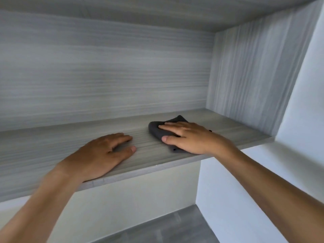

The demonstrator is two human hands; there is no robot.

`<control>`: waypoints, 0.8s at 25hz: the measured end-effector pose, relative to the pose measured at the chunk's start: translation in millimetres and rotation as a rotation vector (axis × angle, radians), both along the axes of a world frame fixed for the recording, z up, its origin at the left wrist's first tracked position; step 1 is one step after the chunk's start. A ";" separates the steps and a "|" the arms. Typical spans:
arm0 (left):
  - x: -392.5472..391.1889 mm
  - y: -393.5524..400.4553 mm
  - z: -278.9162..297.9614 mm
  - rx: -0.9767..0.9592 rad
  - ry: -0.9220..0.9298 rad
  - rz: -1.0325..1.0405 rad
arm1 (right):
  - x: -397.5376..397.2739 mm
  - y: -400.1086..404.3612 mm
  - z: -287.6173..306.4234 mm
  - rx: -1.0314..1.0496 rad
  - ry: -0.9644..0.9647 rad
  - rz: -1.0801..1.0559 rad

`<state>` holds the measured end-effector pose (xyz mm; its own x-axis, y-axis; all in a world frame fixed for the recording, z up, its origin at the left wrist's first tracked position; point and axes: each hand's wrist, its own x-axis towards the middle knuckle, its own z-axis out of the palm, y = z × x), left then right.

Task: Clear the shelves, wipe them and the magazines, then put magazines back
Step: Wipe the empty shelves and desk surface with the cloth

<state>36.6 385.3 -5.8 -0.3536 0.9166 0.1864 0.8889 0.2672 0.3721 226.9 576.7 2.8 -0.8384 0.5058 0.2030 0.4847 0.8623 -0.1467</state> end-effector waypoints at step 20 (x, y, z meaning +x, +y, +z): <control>0.9 -2.2 1.3 -0.017 -0.025 0.024 | 91.1 -1.3 -76.8 0.533 0.715 -0.077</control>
